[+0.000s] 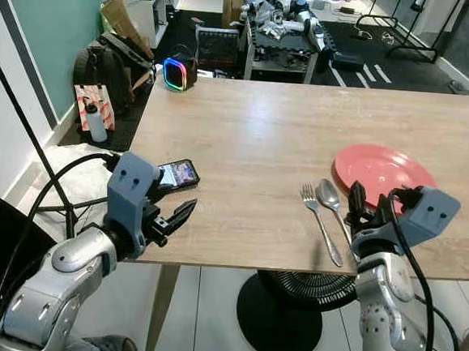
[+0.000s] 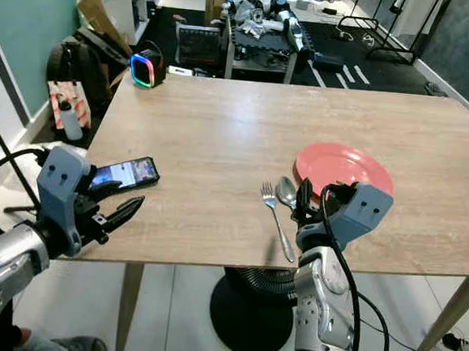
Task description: Setting the table
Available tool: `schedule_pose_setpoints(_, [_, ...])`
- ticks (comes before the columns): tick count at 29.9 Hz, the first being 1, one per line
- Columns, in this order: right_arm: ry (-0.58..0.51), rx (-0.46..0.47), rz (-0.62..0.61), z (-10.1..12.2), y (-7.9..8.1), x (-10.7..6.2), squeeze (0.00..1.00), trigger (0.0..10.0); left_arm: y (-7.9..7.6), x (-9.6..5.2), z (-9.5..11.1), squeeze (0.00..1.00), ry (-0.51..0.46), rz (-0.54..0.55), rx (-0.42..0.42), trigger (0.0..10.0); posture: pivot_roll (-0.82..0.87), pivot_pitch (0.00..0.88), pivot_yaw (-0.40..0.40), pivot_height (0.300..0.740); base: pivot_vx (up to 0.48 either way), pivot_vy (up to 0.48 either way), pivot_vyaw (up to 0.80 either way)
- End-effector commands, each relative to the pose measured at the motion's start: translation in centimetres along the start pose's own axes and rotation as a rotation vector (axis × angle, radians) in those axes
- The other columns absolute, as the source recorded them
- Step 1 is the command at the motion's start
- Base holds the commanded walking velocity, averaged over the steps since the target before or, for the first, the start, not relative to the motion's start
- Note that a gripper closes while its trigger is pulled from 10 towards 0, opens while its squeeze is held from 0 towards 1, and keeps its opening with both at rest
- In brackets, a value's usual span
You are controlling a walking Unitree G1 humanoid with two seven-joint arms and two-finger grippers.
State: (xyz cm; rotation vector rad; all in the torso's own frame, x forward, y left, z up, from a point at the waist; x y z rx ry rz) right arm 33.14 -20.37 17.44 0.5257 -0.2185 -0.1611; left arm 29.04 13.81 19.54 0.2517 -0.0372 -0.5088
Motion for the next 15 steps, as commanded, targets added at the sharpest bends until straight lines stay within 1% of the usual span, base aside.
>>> schedule_pose_setpoints(1, [0.028,-0.011,-0.023,-0.47,-0.69,-0.29,0.0,10.0,0.01,0.08,-0.47,0.0,0.017,0.009,0.004,10.0,0.01,0.003,0.07,0.74,0.0,0.0,0.0])
schedule_pose_setpoints(4, [0.03,-0.014,-0.023,-0.5,-0.7,-0.32,0.0,10.0,0.08,0.15,-0.53,0.0,0.017,0.02,-0.01,10.0,0.01,0.005,0.072,0.74,0.0,0.0,0.0])
schedule_pose_setpoints(12, [0.036,-0.02,-0.025,-0.67,-0.78,-0.43,0.0,10.0,0.15,0.19,-0.6,0.0,0.021,0.031,-0.01,10.0,0.01,0.008,0.073,0.74,0.0,0.0,0.0])
schedule_pose_setpoints(15, [0.039,-0.021,-0.025,-0.73,-0.78,-0.44,0.0,10.0,0.22,0.17,-0.6,0.0,0.021,0.033,-0.01,10.0,0.01,0.01,0.073,0.74,-0.294,0.0,0.0])
Point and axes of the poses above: a point about 5 cm out from each wrist's last joint towards the gripper, its own x axis pointing out of the wrist towards the gripper, its own z axis along the axis of the wrist's last joint, y = z × x, the point moved 2 cm from there along x, pointing out of the wrist towards the gripper, and after that the axes turned 9 degrees about x, right-handed, at the moved point
